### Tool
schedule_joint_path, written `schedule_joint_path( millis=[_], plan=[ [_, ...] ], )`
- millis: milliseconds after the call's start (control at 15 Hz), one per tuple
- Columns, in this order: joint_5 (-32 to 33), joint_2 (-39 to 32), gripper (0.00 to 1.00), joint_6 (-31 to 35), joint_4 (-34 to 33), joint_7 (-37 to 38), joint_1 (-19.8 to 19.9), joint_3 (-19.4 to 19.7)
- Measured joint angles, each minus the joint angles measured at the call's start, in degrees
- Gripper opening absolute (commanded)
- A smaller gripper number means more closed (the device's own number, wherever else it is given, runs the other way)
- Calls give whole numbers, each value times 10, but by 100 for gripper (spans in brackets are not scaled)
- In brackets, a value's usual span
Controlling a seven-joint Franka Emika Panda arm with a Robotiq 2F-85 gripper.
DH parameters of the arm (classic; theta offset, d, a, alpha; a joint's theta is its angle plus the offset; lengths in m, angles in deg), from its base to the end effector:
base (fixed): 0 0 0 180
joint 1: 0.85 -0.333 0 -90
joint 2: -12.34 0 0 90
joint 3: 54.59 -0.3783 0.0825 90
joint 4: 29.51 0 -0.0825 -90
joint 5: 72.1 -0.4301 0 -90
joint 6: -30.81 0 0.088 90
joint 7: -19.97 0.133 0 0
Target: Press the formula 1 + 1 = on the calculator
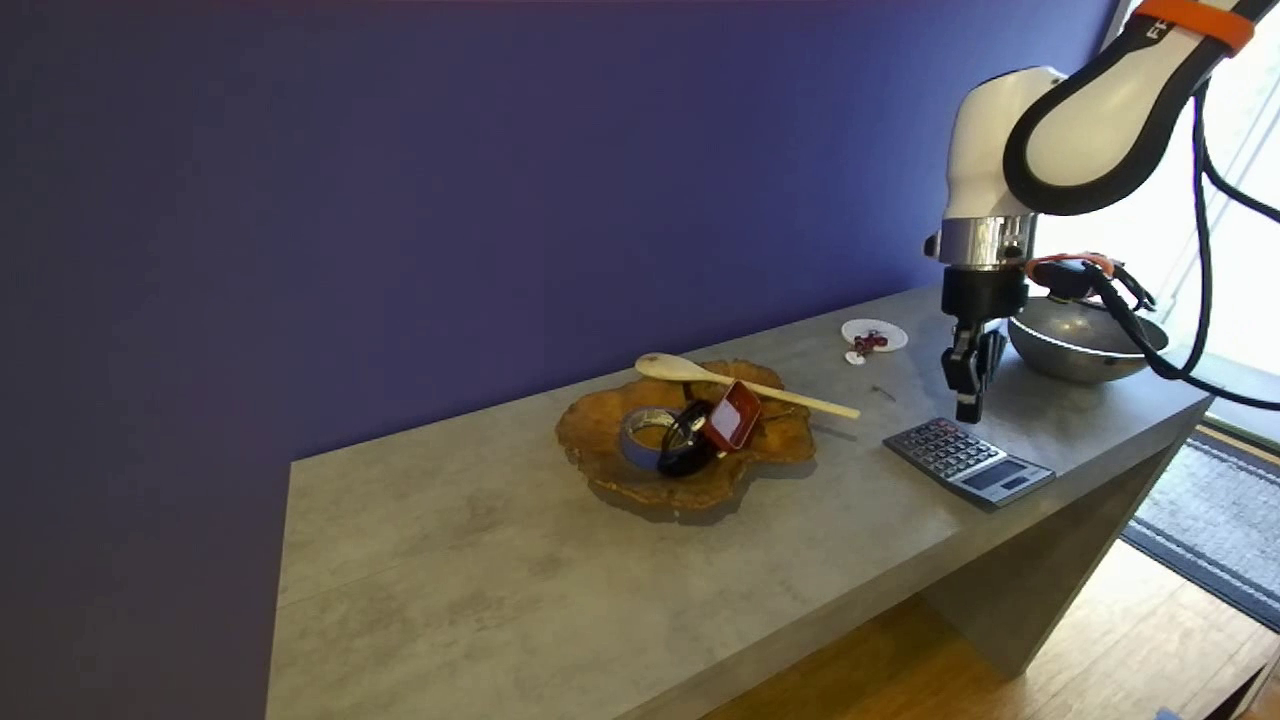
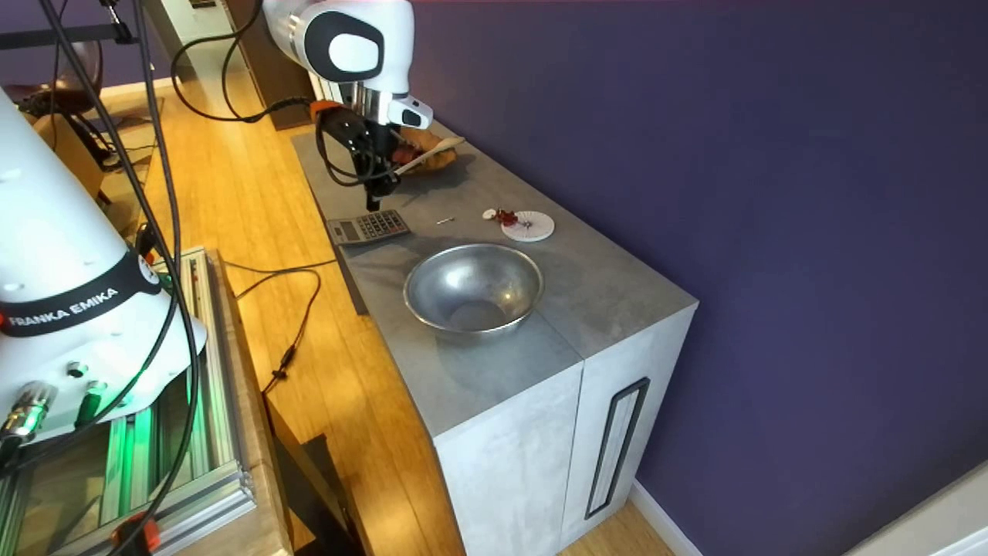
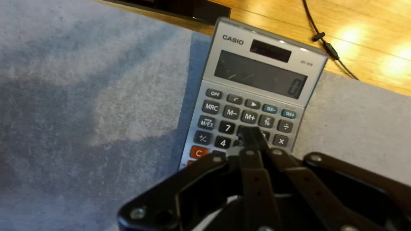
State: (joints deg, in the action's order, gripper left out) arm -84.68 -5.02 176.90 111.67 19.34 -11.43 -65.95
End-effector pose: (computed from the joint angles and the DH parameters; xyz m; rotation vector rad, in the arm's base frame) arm 0.4466 0.1870 0.1535 -2.9862 -0.2930 0.3650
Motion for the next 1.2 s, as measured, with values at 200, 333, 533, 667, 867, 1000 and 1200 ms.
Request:
schedule_joint_path(
  millis=[200, 333, 533, 667, 867, 1000, 1200],
  plan=[
    [20, -13, 0, 0, -9, 21, 0, 3],
    [27, -21, 0, 0, -17, 31, 0, 3],
    [40, -33, 0, 0, -27, 46, -1, 4],
    [57, -41, 0, 0, -30, 64, -4, 8],
    [72, -50, 0, 0, -35, 83, -11, 17],
    [74, -54, 0, 0, -37, 89, -14, 19],
    [74, -60, 0, 0, -43, 96, -17, 19]
  ],
)
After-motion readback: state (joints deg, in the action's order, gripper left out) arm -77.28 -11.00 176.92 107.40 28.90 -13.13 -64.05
